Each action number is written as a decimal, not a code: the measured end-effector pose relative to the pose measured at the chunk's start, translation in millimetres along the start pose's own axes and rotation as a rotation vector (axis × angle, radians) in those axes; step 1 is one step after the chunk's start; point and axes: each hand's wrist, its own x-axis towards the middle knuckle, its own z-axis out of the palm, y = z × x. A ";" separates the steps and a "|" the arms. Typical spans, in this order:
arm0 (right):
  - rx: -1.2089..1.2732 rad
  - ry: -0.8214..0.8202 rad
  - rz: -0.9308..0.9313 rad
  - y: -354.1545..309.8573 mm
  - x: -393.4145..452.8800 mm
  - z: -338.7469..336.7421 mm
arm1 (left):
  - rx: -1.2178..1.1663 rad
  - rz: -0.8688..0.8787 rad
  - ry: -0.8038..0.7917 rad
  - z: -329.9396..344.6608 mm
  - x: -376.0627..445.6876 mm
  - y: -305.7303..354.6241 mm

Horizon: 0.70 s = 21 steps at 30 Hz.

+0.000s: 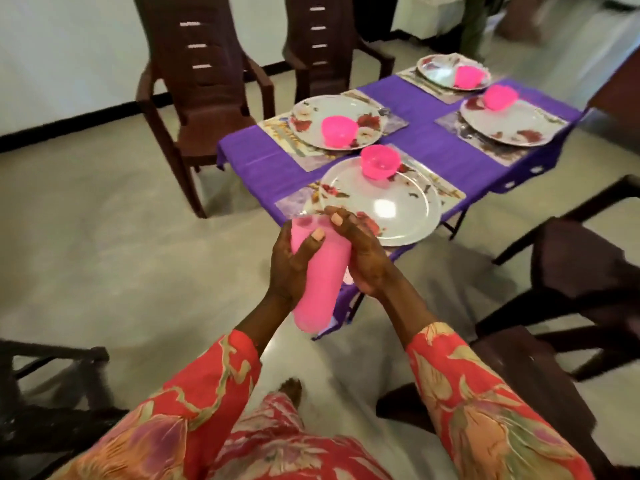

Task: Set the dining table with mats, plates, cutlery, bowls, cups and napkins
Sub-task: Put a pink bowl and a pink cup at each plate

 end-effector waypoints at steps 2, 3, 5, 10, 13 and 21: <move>-0.104 0.022 -0.036 -15.4 -9.9 -21.4 | -0.048 -0.015 -0.085 20.9 3.7 4.0; -0.137 0.027 -0.032 -22.2 -14.0 -29.4 | -0.052 -0.028 -0.121 29.5 6.4 5.6; -0.170 0.062 -0.015 -33.2 -20.0 -49.6 | -0.027 -0.048 -0.180 49.5 12.5 7.6; -0.203 0.153 -0.065 -51.9 -13.9 -97.5 | -0.035 -0.086 -0.287 89.3 38.1 3.1; -0.237 0.158 -0.062 -63.7 4.2 -118.1 | -0.055 -0.123 -0.340 107.9 63.2 -0.3; -0.300 0.136 -0.022 -105.5 93.8 -162.6 | -0.085 -0.145 -0.350 145.6 151.0 4.9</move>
